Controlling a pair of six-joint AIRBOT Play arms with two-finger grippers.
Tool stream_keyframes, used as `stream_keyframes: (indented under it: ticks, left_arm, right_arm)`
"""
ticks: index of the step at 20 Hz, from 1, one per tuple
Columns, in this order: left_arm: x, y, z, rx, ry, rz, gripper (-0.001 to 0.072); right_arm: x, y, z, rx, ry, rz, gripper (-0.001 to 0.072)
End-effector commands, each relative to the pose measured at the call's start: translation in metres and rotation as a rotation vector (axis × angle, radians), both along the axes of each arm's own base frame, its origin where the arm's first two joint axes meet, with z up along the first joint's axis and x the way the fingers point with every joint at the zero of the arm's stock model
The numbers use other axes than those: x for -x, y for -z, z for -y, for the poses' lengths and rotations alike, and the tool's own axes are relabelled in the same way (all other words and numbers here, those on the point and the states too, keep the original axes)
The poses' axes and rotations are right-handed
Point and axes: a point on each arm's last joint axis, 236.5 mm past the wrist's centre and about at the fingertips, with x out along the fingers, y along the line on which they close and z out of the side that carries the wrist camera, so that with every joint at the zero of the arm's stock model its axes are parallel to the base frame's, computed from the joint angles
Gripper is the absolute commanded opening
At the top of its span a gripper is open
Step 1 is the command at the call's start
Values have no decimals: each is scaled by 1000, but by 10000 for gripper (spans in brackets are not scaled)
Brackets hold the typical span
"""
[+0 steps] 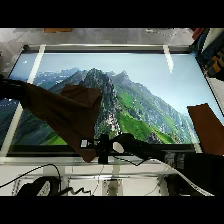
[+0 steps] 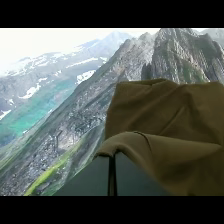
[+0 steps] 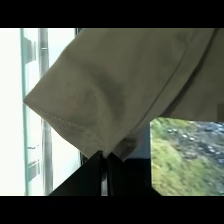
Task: Fold the clothes and pants, and hang the long-sleeved shirts on hangers.
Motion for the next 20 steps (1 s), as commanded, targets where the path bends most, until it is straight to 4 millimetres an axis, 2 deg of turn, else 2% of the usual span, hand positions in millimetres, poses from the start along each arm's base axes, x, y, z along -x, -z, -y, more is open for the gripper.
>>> stream_keyframes:
  ticks: [1, 2, 4, 5, 7, 10, 12, 14, 16, 18, 20]
  left_arm:
    - [0, -1, -1, 0, -2, 4, 15]
    - [-2, -3, -1, 1, -3, 15, 15]
    - [-8, -16, 6, 71, -12, 74, 15]
    - [-12, -26, 8, 113, -21, 118, 15]
    - [-19, -46, 14, 201, -33, 200, 15]
    - [-19, -67, 25, 307, -17, 269, 15]
    - [-14, -81, 39, 389, 15, 303, 15]
    - [-5, -107, 59, 532, 68, 361, 16]
    - [8, -144, 68, 663, 102, 463, 16]
    - [28, -179, 68, 735, 117, 576, 16]
    - [55, -207, 63, 732, 120, 684, 15]
  right_arm:
    - [-30, -32, 5, -54, 128, 56, 14]
    - [-52, -50, 13, -87, 209, 88, 14]
    - [-100, -94, 45, -154, 365, 163, 14]
    - [-123, -118, 69, -174, 426, 213, 14]
    - [-154, -159, 126, -175, 527, 308, 13]
    - [-174, -220, 217, -172, 694, 446, 13]
    - [-175, -275, 266, -235, 806, 566, 13]
    - [-162, -344, 294, -323, 855, 709, 14]
    - [-141, -411, 307, -408, 863, 843, 13]
    - [-117, -470, 315, -498, 862, 946, 13]
    - [-100, -507, 322, -530, 853, 1021, 13]
